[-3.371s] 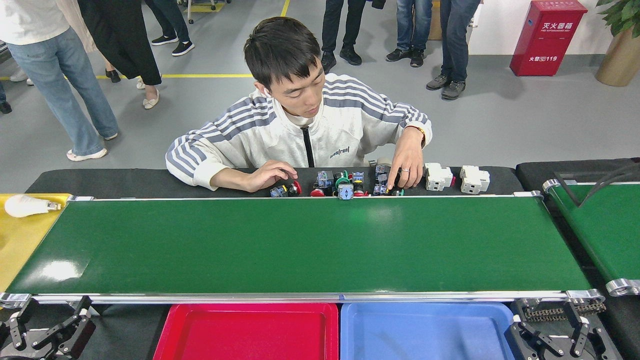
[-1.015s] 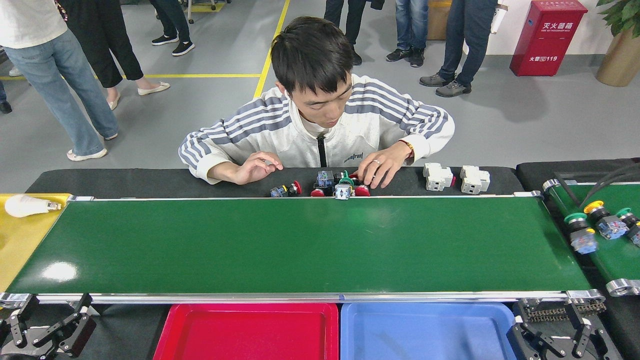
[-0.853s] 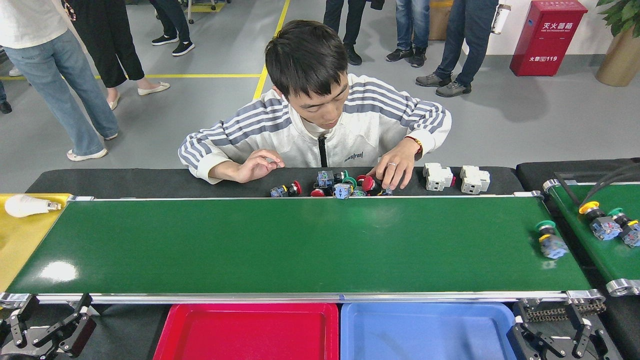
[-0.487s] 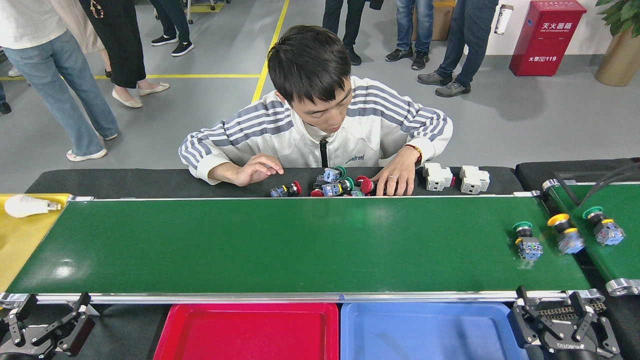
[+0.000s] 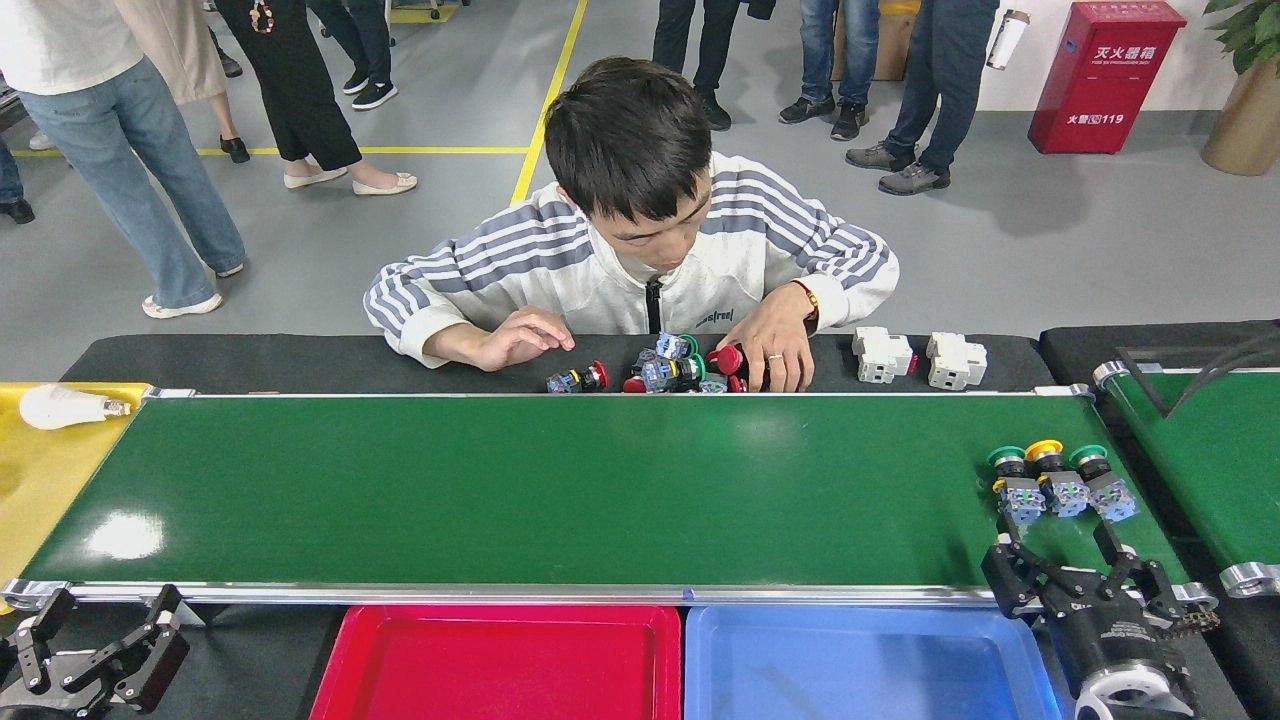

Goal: Pick switch part from conveyor to tray
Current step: 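Reach the right gripper to the push-button switches and grasp one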

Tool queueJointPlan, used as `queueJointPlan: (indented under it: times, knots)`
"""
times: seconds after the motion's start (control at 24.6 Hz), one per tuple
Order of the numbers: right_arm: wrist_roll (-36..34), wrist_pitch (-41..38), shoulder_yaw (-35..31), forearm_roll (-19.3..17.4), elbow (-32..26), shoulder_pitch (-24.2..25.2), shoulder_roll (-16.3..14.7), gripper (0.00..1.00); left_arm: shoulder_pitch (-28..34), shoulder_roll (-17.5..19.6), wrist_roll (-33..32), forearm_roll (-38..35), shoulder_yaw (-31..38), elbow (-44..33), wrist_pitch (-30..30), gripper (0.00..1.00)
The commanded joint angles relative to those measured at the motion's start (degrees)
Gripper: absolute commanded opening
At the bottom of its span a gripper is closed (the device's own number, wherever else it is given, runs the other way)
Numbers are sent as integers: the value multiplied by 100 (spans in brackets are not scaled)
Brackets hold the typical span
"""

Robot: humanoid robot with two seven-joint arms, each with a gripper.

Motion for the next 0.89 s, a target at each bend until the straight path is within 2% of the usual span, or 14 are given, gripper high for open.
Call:
queueJointPlan:
  times: [0.0, 0.24, 0.37, 0.65, 0.85]
  knots:
    - [4, 9, 90, 4, 4, -121, -61, 99, -111, 62, 42, 10, 23, -48, 10, 100]
    - [4, 343, 582, 4, 268, -323, -61, 99, -163, 80, 42, 10, 32, -48, 10, 100]
    - [4, 581, 819, 4, 409, -464, -166, 99, -163, 71, 42, 2, 32, -40, 10, 100]
    - [4, 616, 1066, -4, 584, -657, -166, 99, -146, 80, 42, -7, 14, -57, 10, 100]
    - [4, 625, 1382, -4, 971, -1008, -122, 99, -163, 89, 42, -25, 14, -57, 10, 100]
